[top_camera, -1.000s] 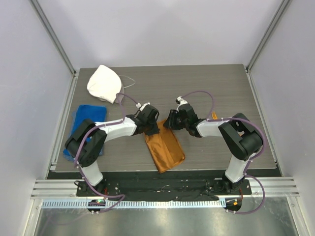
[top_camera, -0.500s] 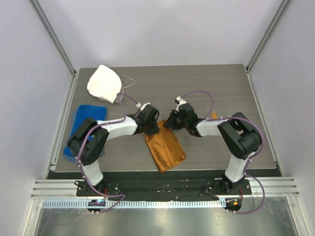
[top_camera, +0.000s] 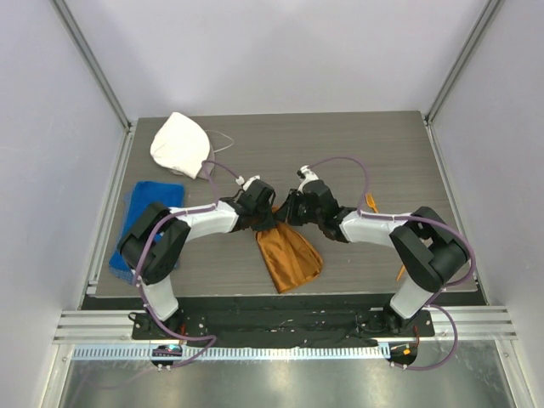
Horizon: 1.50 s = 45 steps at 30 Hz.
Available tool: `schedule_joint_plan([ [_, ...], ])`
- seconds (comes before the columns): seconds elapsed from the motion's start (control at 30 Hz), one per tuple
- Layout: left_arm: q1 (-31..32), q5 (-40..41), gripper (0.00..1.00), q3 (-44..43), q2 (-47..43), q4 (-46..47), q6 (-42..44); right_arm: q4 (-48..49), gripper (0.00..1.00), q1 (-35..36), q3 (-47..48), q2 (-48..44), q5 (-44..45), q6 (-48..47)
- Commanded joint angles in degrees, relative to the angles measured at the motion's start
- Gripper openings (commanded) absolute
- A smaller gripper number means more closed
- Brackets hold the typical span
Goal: Fold the napkin into a case and place the utensils inside
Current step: Fold the 2/3-rectangle-folded napkin at the center of the board.
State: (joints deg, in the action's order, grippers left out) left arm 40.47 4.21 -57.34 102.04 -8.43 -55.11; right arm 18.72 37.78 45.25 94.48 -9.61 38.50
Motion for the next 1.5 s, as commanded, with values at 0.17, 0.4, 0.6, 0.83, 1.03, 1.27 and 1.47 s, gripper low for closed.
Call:
schedule_joint_plan([
  [0.17,-0.48,-0.69,0.12,1.79,-5.88,-0.80,-0.43,0.00,0.01,1.95,-2.54,-2.89,7.76,7.99],
  [0.4,-0.48,-0.17,0.12,4.08,-10.54,-4.05,-0.61,0.00,0.01,3.09,-3.16,-3.77,9.34,9.75],
  [0.6,-0.57,-1.22,0.09,5.14,-6.07,-0.81,-0.79,0.44,0.01,3.97,-3.24,-3.77,10.91,16.24],
  [0.83,-0.48,0.01,0.08,5.13,-1.58,5.08,0.53,9.29,0.01,7.22,-8.33,-2.20,15.14,36.10],
  [1.03,-0.48,0.36,0.07,9.79,-4.03,11.58,1.76,17.83,0.01,10.20,-12.29,1.67,18.30,50.52],
  [1.27,-0.48,0.01,0.10,11.11,-11.76,6.69,4.31,18.73,0.01,10.65,-13.26,2.82,20.59,51.68],
  [1.47,-0.83,-1.65,0.11,10.75,-15.64,1.22,6.07,13.72,0.01,9.68,-12.04,0.01,19.63,39.77],
])
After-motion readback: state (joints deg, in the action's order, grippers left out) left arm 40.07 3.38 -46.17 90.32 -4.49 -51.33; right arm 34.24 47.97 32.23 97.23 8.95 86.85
